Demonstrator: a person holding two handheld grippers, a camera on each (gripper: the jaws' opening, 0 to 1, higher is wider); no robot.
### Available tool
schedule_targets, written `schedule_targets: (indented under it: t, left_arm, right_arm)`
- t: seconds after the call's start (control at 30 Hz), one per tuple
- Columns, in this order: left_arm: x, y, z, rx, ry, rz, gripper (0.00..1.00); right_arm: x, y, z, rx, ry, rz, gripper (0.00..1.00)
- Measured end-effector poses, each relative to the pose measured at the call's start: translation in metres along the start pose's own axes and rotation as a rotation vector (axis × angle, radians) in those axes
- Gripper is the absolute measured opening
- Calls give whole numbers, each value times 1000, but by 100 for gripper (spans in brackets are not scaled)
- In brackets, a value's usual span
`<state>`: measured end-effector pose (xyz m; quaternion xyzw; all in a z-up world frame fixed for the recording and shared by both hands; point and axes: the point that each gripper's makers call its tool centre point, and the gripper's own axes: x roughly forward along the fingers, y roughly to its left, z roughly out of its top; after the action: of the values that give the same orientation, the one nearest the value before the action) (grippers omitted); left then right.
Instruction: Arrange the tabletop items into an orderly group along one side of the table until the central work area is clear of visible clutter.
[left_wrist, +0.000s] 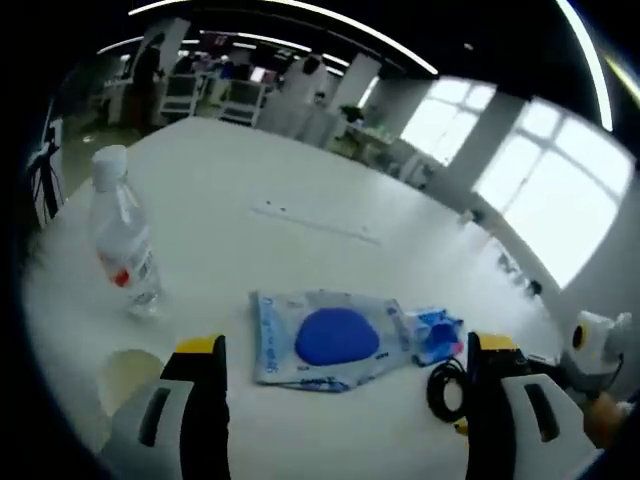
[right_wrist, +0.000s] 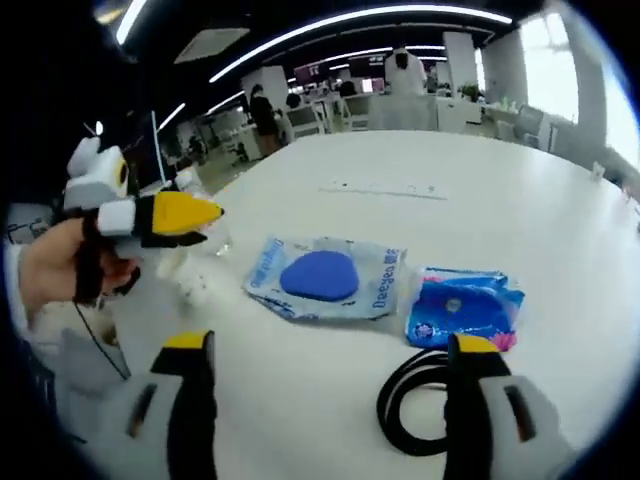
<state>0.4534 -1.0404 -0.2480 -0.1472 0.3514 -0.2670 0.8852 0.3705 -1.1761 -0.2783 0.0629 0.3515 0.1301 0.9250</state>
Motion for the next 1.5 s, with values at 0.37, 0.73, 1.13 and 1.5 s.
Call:
schedule_targets:
  t: [0.37, 0.73, 1.13, 1.5]
  left_arm:
    - [-21, 7, -9, 22, 9, 35, 95]
    - [-56, 29, -23, 13, -15, 72, 95]
    - [-82, 51, -40, -19, -24, 108, 95]
    - [-84, 58, -49, -73, -17, 112, 95]
  right_arm:
    - [-9, 15, -13, 19, 39, 54, 91]
    - [-24, 21, -30, 49, 45, 77, 89]
    - [-43, 16, -42, 68, 41, 63, 88]
    - [-49, 18, -55, 116, 59, 67, 85]
